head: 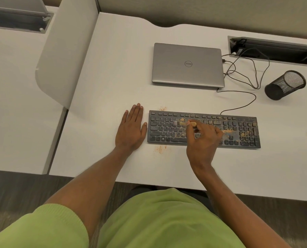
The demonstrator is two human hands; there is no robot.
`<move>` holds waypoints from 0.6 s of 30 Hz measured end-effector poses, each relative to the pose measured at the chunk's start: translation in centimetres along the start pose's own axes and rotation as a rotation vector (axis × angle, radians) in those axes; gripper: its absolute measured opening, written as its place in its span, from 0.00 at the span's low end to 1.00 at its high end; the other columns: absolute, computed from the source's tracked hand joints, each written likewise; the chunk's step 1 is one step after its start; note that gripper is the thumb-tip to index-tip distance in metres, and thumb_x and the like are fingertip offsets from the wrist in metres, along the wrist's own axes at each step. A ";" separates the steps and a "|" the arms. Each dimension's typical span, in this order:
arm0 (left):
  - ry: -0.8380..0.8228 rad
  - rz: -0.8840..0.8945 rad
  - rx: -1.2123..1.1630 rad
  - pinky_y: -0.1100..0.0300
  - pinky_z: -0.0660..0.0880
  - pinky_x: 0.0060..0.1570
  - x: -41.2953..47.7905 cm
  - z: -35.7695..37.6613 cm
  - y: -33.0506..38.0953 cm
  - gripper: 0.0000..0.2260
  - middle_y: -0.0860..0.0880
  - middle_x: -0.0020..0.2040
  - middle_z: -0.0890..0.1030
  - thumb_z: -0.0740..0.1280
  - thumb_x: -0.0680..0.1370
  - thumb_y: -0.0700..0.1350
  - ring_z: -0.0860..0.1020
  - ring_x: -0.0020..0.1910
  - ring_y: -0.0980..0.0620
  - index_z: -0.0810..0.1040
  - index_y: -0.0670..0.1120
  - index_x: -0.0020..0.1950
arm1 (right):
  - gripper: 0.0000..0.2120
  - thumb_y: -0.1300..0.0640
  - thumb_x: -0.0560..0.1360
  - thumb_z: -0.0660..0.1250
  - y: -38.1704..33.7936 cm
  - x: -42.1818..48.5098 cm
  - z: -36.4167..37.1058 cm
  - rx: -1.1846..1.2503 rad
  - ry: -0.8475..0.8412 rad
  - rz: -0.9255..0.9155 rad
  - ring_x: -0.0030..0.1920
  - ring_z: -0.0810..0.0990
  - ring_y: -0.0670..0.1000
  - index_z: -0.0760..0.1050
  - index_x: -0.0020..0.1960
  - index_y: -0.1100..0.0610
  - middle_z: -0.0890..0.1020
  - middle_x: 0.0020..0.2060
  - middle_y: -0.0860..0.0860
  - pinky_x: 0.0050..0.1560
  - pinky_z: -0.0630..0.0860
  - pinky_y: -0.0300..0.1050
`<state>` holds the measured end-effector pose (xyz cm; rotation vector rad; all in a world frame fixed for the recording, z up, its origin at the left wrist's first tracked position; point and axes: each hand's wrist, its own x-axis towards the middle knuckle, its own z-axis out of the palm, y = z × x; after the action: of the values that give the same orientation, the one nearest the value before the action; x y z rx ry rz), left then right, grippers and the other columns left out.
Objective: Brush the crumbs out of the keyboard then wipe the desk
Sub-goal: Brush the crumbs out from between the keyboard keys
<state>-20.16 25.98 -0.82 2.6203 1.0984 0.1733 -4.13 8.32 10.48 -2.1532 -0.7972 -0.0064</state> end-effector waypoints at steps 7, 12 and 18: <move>-0.001 -0.002 -0.002 0.51 0.45 0.86 0.0 0.1 -0.1 0.30 0.48 0.88 0.51 0.49 0.87 0.55 0.48 0.87 0.53 0.50 0.45 0.88 | 0.06 0.53 0.81 0.70 0.8 -0.6 0.7 -0.054 -0.065 -0.014 0.41 0.76 0.47 0.84 0.49 0.52 0.81 0.38 0.46 0.63 0.66 0.56; -0.004 0.001 -0.010 0.51 0.45 0.86 0.0 0.0 0.0 0.31 0.48 0.88 0.51 0.48 0.87 0.55 0.48 0.87 0.53 0.50 0.45 0.88 | 0.06 0.55 0.80 0.70 1.2 -0.5 -0.1 -0.104 -0.065 -0.003 0.40 0.76 0.49 0.82 0.44 0.53 0.82 0.37 0.47 0.61 0.65 0.53; 0.002 0.001 -0.004 0.51 0.46 0.86 0.0 0.1 -0.1 0.30 0.48 0.88 0.52 0.50 0.87 0.54 0.48 0.87 0.53 0.51 0.45 0.88 | 0.05 0.54 0.81 0.69 0.4 -0.4 -0.6 -0.034 -0.011 0.008 0.41 0.75 0.48 0.82 0.48 0.52 0.82 0.39 0.46 0.61 0.66 0.56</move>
<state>-20.17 25.98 -0.98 2.6181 1.0959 0.1780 -4.05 7.49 10.50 -2.1905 -0.8003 -0.0048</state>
